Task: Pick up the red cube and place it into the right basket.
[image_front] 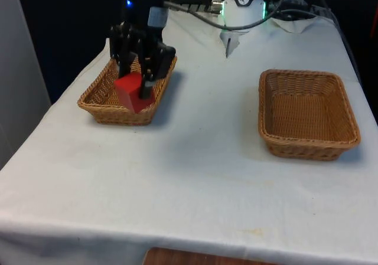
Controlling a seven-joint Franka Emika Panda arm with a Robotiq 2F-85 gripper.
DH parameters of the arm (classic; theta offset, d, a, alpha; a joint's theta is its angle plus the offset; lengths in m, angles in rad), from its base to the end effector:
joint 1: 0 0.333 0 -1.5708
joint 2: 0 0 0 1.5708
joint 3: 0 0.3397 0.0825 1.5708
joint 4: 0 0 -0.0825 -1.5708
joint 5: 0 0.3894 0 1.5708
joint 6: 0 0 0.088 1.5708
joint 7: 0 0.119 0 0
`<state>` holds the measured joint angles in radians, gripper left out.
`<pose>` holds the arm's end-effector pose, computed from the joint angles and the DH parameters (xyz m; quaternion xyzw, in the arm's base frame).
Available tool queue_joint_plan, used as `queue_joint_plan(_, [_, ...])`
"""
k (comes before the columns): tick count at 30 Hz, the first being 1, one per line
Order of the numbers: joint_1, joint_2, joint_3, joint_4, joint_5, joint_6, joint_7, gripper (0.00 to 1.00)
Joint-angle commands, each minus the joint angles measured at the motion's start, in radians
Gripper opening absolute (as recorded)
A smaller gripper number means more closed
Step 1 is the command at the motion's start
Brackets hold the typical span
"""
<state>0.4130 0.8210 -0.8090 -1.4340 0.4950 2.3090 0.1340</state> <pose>0.7527 -0.1372 0.3403 0.9483 -0.2702 0.1466 0.0789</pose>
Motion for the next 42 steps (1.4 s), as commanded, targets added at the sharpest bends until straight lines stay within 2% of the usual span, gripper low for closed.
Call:
queue_joint_plan(1, [0.025, -0.036, -0.014, -0.051, -0.011, 0.012, -0.004, 0.04])
queue_joint_plan(6, [0.034, -0.068, -0.015, -0.067, -0.038, 0.002, 0.003, 0.04])
queue_joint_plan(7, [0.010, -0.038, 0.000, -0.017, -0.031, -0.015, 0.008, 0.04])
queue_joint_plan(8, [0.038, -0.081, -0.016, -0.074, -0.046, -0.002, 0.003, 0.04])
queue_joint_plan(14, [0.042, -0.115, -0.014, -0.095, -0.073, -0.003, 0.006, 0.04])
queue_joint_plan(15, [0.019, -0.086, 0.000, -0.045, -0.066, -0.026, 0.012, 0.04])
queue_joint_plan(16, [0.043, -0.119, -0.014, -0.098, -0.074, -0.003, 0.005, 0.04])
queue_joint_plan(21, [0.041, -0.122, -0.007, -0.098, -0.073, -0.002, 0.009, 0.04])
queue_joint_plan(23, [0.035, -0.116, -0.004, -0.087, -0.073, -0.011, 0.010, 0.04])
queue_joint_plan(24, [0.025, -0.105, 0.002, -0.069, -0.070, -0.025, 0.012, 0.04])
queue_joint_plan(25, [0.034, -0.115, -0.003, -0.085, -0.073, -0.013, 0.010, 0.04])
queue_joint_plan(28, [0.029, -0.112, -0.001, -0.079, -0.072, -0.017, 0.007, 0.04])
queue_joint_plan(33, [0.042, -0.135, -0.009, -0.119, -0.078, -0.008, -0.010, 0.04])
queue_joint_plan(34, [0.025, -0.110, 0.001, -0.080, -0.071, -0.025, -0.003, 0.04])
queue_joint_plan(35, [0.044, -0.138, -0.010, -0.125, -0.079, -0.007, -0.011, 0.04])
queue_joint_plan(41, [0.050, -0.154, -0.014, -0.150, -0.085, -0.002, -0.015, 0.04])
queue_joint_plan(42, [0.026, -0.120, 0.001, -0.095, -0.076, -0.025, -0.005, 0.04])
